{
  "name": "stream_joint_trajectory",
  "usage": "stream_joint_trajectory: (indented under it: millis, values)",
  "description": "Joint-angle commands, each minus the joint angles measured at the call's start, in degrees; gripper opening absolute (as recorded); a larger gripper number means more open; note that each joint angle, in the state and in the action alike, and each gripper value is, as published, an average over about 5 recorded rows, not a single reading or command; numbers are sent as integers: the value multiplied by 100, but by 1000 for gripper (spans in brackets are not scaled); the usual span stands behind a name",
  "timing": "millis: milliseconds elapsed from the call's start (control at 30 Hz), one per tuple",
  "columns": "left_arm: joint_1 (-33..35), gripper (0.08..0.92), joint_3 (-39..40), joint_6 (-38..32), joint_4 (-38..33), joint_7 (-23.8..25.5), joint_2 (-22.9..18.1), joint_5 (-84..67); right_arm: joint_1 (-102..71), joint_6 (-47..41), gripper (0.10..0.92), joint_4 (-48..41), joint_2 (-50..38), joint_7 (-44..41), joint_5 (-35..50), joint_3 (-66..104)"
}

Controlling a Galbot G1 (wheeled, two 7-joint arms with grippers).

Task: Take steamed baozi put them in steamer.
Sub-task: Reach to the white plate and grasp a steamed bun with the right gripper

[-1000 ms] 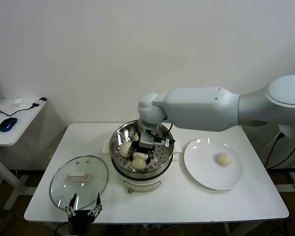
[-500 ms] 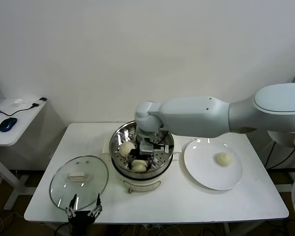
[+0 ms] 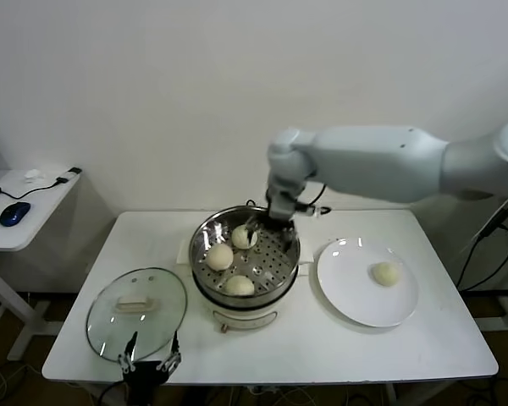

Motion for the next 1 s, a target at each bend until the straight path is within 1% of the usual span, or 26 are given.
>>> stream_joint_trajectory:
  millis: [33,100,200,300,400,533,767,1000]
  values:
    - [4,823,9,-1,3,2,6,9,1103,-1637,823,-784,-1639,-503,1562,-1135]
    - [-1,823,16,-3,2,4,17,8,1075,-1871,823,-658,-2092,-690,1561,-1396]
    - [-12,823,9,-8,11,9,36,1,660,-2116,823,-443,-2694,-662,1302,-1499]
    - [-35,823,-9,-11,28,14,46,-15,-116,-2323,823,-449,-3114,-510,886,-1119]
    - [-50,823,-42,-10,34,23,48,-33,-1055,-2576,823,-678,-3277,-319,662,-414]
    - [-63,823,-103,-13,33,31,43,-78,-2048,-2741,823,-1145,-3132,-173,557,489]
    - [-63,823,-167,-37,20,39,-4,-119,-2963,-2727,823,-2075,-2510,-51,161,1323]
    - [-15,823,-193,-75,9,39,-50,-120,-3509,-2749,823,-2552,-2003,-18,14,1734]
